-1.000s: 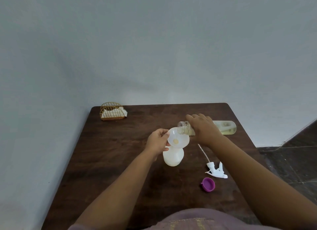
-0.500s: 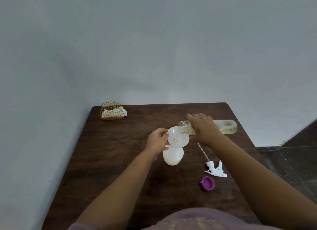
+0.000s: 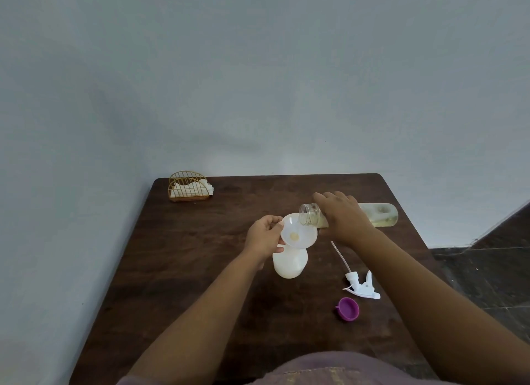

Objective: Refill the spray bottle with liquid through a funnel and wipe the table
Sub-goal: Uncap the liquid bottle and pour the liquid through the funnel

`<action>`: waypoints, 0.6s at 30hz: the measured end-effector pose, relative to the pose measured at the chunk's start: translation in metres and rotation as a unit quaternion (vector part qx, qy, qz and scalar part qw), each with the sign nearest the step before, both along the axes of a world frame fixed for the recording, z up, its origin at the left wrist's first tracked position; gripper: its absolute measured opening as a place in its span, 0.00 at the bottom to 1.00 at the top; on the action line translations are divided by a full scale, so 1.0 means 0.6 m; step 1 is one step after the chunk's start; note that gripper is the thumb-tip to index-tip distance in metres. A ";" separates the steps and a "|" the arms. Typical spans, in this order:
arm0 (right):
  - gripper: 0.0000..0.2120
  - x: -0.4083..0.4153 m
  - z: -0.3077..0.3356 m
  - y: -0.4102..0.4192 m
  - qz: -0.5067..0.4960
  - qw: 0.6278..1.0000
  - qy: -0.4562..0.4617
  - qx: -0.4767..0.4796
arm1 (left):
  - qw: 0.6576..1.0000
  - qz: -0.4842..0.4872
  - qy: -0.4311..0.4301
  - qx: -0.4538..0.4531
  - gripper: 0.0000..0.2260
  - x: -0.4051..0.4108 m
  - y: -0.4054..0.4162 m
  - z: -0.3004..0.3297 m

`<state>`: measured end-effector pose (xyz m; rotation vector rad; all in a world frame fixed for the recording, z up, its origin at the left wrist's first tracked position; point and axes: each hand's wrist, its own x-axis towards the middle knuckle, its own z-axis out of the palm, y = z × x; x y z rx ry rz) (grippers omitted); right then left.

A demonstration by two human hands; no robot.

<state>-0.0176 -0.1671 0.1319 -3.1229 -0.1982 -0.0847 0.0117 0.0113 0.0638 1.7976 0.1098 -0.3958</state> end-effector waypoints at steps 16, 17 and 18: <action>0.20 0.006 -0.008 0.002 0.002 1.000 0.004 -0.008 | 1.000 -0.009 -0.009 -0.007 0.11 0.000 0.003 -0.001; 0.20 0.006 -0.008 0.003 0.001 1.000 0.004 -0.008 | 1.000 -0.009 -0.008 -0.006 0.11 0.000 0.003 -0.001; 0.20 0.006 -0.009 0.003 0.001 1.000 0.004 -0.009 | 1.000 -0.010 -0.008 -0.005 0.11 0.000 0.003 -0.002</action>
